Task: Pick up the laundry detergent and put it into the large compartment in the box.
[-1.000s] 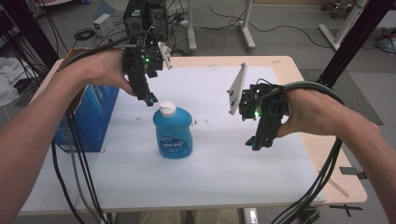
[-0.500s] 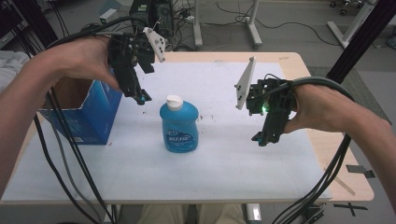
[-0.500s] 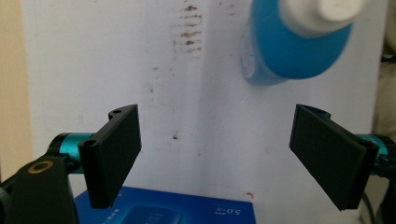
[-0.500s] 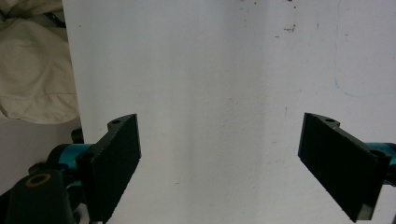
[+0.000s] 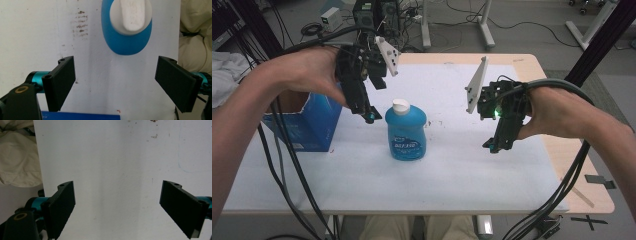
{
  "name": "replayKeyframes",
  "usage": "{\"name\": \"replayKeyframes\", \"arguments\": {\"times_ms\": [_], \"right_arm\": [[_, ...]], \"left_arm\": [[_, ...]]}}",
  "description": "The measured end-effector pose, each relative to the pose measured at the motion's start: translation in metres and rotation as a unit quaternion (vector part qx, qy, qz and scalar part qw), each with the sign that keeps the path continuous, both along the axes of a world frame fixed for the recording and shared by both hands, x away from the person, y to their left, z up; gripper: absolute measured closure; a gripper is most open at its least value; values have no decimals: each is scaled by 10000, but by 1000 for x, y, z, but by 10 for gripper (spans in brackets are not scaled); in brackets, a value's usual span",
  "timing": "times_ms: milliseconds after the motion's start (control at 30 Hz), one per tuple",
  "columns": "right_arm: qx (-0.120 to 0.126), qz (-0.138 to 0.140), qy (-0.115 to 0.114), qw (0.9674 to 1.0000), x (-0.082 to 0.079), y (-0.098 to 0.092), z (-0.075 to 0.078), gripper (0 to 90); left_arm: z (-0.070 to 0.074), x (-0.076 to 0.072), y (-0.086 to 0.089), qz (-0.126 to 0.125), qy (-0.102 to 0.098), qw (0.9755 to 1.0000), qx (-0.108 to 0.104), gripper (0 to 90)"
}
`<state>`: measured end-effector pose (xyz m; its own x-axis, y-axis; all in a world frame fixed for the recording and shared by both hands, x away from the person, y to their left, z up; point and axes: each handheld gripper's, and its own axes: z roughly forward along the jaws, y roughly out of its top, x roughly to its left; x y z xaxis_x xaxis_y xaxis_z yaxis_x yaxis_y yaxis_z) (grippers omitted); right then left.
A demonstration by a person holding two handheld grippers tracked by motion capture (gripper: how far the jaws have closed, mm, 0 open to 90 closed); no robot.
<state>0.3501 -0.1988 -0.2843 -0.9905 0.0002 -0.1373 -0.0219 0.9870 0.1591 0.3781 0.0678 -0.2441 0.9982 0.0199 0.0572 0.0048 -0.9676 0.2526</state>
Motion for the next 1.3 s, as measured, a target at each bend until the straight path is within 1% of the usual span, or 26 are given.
{"name": "replayKeyframes", "arguments": {"times_ms": [167,300,433,600,700,800,867,967,1200,1300], "right_arm": [[-4,-16,6,10000,0,-1,0,123],[0,-18,-15,10000,-1,0,0,123],[-15,-11,-7,10000,-1,0,0,123],[-1,-2,-19,10000,-1,0,1,123],[3,-9,-18,10000,-2,-1,1,123],[7,-22,-27,10000,-2,-2,1,123],[6,-20,-27,10000,-2,-2,1,123],[0,-21,-27,10000,-2,-2,1,123],[0,-20,-39,10000,-2,-3,1,123],[0,-37,-34,10000,-2,-3,1,123]], "left_arm": [[-4,-6,-13,-90,-17,10000,18,167],[-8,-8,-21,-158,-6,9999,27,167],[-12,-9,-30,-232,-31,9997,95,167],[-19,-9,-38,-227,-34,9997,120,167],[-24,-9,-42,-231,-2,9996,135,167],[-27,-10,-46,-216,-36,9996,167,167],[-29,-10,-48,-195,-5,9997,154,167],[-32,-9,-50,-201,-8,9996,191,167],[-38,-7,-52,-118,-9,9996,250,168],[-39,-7,-53,-119,-28,9995,275,170]]}}
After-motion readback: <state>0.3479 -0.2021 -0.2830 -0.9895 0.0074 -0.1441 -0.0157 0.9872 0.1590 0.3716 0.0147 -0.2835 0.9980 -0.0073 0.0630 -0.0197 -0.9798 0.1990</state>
